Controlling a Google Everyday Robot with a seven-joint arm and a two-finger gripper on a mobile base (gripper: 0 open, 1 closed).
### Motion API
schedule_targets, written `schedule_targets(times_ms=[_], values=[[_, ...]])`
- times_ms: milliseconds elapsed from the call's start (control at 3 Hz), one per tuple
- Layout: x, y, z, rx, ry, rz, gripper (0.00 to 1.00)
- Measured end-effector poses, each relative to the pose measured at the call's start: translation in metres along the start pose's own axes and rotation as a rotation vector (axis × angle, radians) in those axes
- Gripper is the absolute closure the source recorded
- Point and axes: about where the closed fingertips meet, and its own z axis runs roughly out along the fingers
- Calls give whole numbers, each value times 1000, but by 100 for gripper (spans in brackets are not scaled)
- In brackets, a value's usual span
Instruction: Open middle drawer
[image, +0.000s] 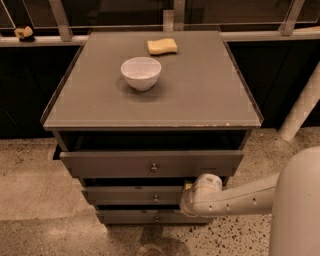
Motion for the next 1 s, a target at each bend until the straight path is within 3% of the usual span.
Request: schedule_targets(times_ms=[333, 1000], values=[[0, 0, 0, 0, 0, 0, 100], [1, 3, -8, -4, 1, 3, 100]])
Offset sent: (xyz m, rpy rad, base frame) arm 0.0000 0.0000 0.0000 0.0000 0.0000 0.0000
